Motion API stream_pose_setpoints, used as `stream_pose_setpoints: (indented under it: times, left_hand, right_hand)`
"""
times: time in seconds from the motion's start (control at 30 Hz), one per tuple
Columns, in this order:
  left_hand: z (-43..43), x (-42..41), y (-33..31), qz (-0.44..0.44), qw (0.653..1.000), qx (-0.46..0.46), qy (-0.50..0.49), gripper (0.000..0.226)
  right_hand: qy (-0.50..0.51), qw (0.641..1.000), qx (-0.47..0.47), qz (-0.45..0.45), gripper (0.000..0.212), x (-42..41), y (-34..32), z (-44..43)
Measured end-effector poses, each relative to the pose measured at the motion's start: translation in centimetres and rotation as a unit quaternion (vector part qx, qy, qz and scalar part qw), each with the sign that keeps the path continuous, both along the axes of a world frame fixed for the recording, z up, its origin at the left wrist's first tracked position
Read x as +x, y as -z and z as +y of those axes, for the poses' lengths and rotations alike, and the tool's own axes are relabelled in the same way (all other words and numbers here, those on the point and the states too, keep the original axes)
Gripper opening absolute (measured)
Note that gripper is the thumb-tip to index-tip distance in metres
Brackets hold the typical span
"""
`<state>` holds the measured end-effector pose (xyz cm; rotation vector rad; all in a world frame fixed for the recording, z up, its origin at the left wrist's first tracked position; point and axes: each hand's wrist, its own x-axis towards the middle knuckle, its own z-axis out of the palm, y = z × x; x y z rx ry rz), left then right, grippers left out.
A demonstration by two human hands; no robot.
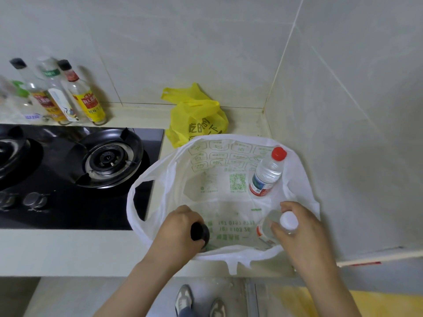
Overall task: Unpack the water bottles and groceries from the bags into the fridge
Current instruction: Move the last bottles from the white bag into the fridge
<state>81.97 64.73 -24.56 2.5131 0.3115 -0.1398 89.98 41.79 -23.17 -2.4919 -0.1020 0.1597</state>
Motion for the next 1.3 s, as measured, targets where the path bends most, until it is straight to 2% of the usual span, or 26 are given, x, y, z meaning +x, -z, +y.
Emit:
stream_pose_setpoints:
  times: [0.1, 0.2, 0.47, 0.63, 0.87, 1.13, 1.3]
  left_hand:
    - [0.0, 0.0, 0.0, -0.002, 1.0, -0.004, -0.012, 0.019]
    - [-0.2, -0.1, -0.1, -0.01, 1.0, -0.006, -0.015, 0.018]
    - [0.2, -0.9, -1.5, -0.055, 0.996, -0.053, -0.056, 0.014]
    - [1.0, -1.0, -3.7, -0.104, 0.987, -0.09, -0.077, 0.018]
    - [3.6, -1.1, -7.2, -0.171, 0.971, -0.099, -0.135, 0.025]
    - [6.8, -2.5, -12.7, -0.262, 0.943, -0.11, -0.171, 0.035]
    - [7.6, -3.8, -15.1, -0.297, 0.926, -0.111, -0.202, 0.038]
  right_hand:
    - [-0.006, 0.999, -0.03, -0.026, 0.033, 0.1, -0.2, 0.0]
    - [-0.006, 0.999, -0.006, -0.031, 0.024, 0.3, -0.7, 0.2]
    - [-0.022, 0.998, 0.051, -0.03, 0.039, 0.2, -1.4, 1.2]
    - [-0.044, 0.995, 0.077, -0.052, 0.029, 0.3, -2.4, 3.1]
    - [-0.087, 0.98, 0.131, -0.12, 0.033, 1.0, -6.1, 6.7]
    - [-0.127, 0.949, 0.198, -0.211, 0.025, 1.3, -11.3, 11.0]
    - [-0.152, 0.932, 0.249, -0.216, 0.025, 1.3, -13.6, 13.0]
